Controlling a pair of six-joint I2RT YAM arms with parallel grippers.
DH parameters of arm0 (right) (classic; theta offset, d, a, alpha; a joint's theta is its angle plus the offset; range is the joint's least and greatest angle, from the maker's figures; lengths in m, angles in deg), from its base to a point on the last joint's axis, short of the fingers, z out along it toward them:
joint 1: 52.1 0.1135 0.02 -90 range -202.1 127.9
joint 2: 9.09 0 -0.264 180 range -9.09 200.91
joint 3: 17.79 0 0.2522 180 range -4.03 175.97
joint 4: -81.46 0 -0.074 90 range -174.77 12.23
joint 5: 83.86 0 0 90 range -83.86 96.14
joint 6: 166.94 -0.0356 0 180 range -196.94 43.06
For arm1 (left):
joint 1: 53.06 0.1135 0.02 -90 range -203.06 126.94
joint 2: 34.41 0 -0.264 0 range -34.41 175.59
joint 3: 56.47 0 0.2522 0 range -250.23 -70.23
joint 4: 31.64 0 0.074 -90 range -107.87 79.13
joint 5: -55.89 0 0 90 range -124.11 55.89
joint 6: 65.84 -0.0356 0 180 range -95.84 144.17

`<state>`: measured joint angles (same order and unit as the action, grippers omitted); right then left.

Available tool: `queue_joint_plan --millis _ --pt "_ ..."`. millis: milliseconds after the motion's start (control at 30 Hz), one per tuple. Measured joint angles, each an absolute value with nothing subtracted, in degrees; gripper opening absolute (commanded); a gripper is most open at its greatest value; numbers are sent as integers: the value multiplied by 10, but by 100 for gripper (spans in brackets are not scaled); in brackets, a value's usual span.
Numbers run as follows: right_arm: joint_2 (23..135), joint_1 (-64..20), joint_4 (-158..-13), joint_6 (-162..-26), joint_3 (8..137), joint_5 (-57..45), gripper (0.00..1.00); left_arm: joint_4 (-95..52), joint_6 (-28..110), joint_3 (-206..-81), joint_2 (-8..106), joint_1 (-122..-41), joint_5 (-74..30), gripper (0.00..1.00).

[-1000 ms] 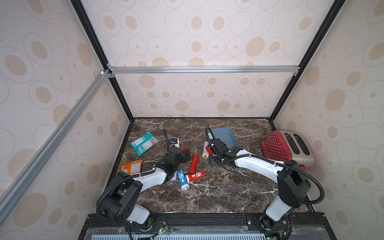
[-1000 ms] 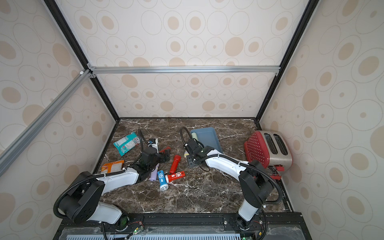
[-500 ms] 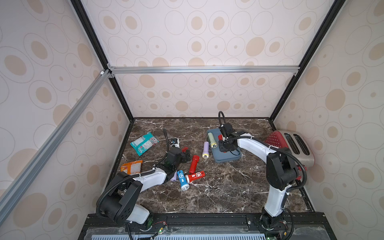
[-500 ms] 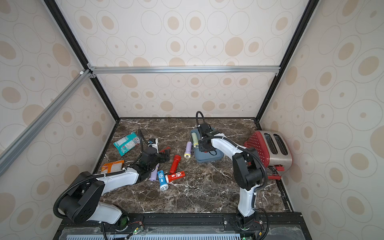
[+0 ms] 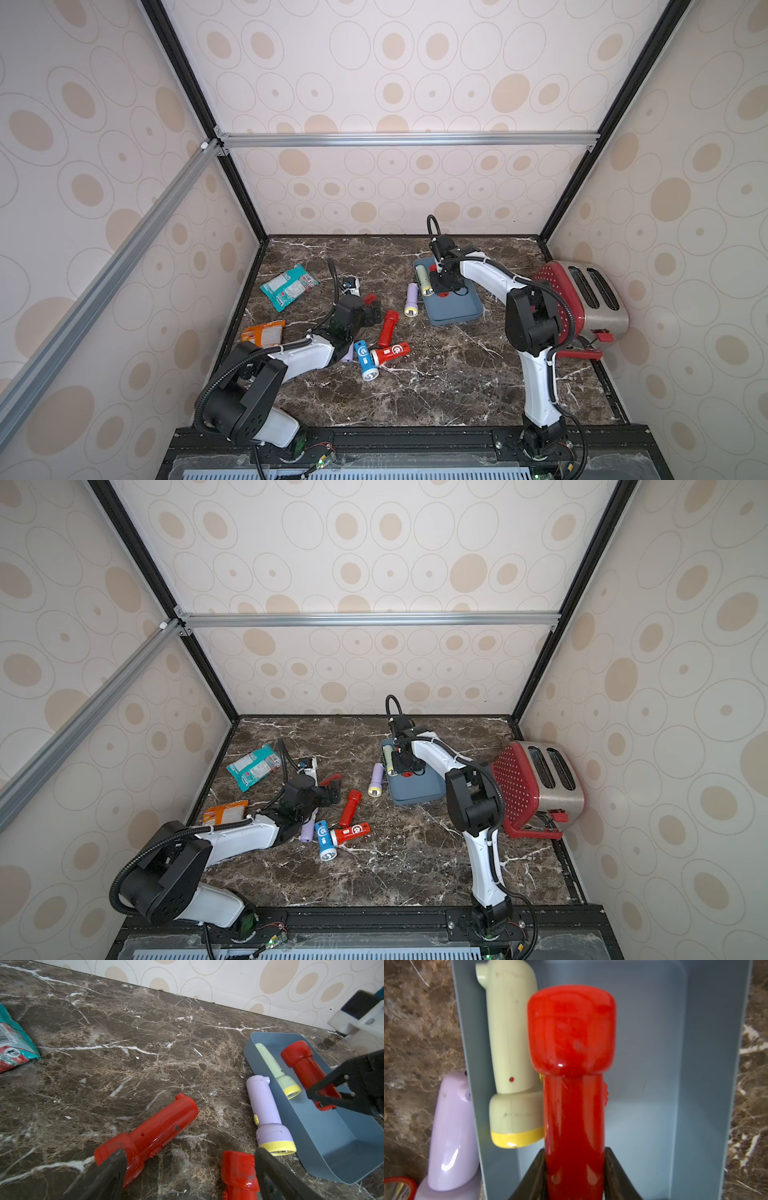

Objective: Put the flashlights into the storage boxes
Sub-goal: Place the flashlight at the storage box.

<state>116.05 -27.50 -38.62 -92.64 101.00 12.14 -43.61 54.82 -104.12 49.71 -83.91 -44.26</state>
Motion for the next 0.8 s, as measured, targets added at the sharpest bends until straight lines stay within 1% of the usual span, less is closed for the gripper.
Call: queue_joint_plan --millis 300,533,800 --pt "1214 -278 -349 -920 1095 119 30 -435 548 -1041 498 -839 -442 95" --pt "1220 -279 -336 -919 1102 119 32 -435 548 -1041 498 -839 -442 95" --pt "1220 -279 -333 -914 1102 119 33 -435 548 -1042 500 -839 -442 95"
